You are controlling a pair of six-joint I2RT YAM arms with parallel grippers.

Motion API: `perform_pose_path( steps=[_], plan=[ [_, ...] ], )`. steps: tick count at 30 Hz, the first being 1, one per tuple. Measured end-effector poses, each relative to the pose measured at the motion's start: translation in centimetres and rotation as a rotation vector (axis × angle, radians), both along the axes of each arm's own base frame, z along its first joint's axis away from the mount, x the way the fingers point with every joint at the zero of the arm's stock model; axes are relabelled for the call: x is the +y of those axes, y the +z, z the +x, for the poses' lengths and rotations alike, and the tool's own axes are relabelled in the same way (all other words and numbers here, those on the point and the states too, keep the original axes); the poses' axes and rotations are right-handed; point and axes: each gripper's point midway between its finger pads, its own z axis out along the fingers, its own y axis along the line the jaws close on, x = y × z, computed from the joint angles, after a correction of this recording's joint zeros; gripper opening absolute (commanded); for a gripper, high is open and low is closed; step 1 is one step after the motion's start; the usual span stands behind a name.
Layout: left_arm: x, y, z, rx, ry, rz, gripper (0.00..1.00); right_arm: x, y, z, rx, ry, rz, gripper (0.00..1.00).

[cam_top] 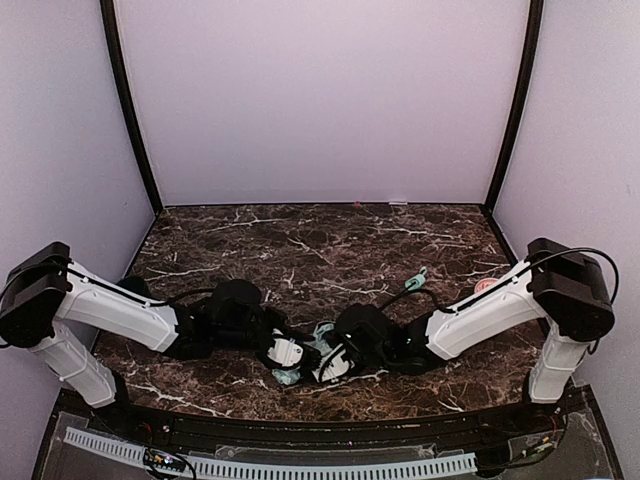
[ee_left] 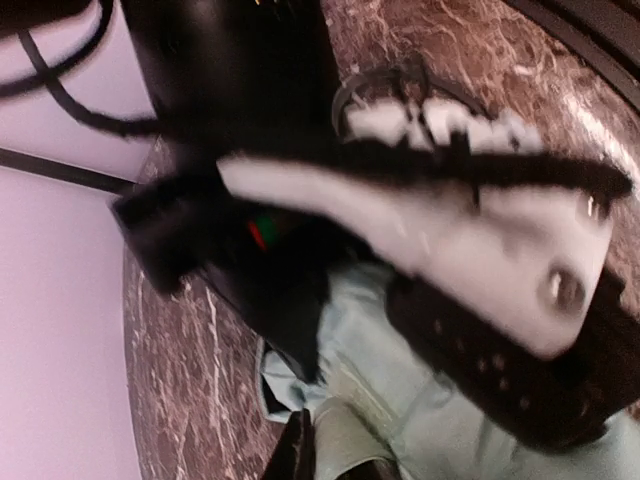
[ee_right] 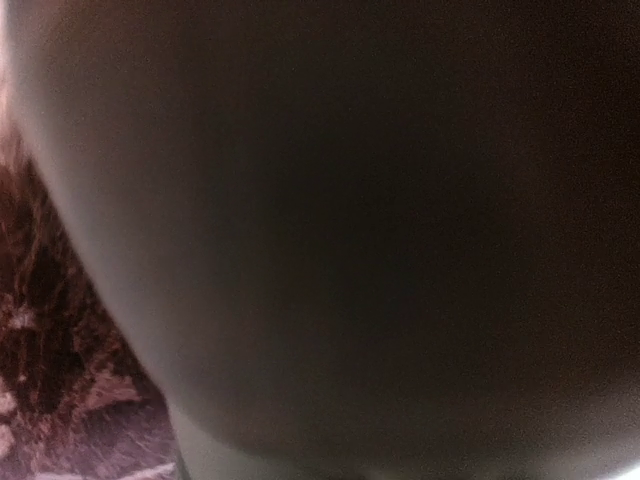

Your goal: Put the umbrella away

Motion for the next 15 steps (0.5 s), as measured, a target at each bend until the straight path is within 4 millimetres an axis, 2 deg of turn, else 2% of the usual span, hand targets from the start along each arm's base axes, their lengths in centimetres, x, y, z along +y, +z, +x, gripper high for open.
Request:
perform_pose_path(
  steps=[3, 5, 8, 11, 12, 14, 15],
  plan=[
    [-2.5, 1.9, -1.5, -0.027, -0.046, -0.104, 0.16, -0.6, -1.5, 0.3, 0.006, -0.023, -0.041, 0.0],
    [-3.7, 3.0, -2.4, -0.032, -0.068, -0.165, 0.18, -0.7, -1.7, 0.4, 0.01, -0.036, -0.035, 0.0],
    [-4.7, 4.2, -3.1, -0.004, -0.071, -0.228, 0.17, -0.8, -1.6, 0.6, 0.01, -0.052, -0.029, 0.0],
    [-4.8, 5.0, -2.7, 0.02, -0.023, -0.278, 0.2, -0.8, -1.6, 0.7, 0.01, -0.059, -0.025, 0.0],
    [-4.6, 5.2, -2.4, 0.021, -0.001, -0.292, 0.24, -0.8, -1.6, 0.7, 0.01, -0.059, -0.024, 0.0],
    [-4.2, 5.6, -1.8, 0.04, 0.052, -0.313, 0.45, -0.9, -1.7, 0.7, 0.01, -0.061, -0.02, 0.0],
    [-4.0, 6.0, -1.4, 0.048, 0.079, -0.327, 0.51, -0.9, -1.7, 0.7, 0.011, -0.063, -0.018, 0.0]
  ],
)
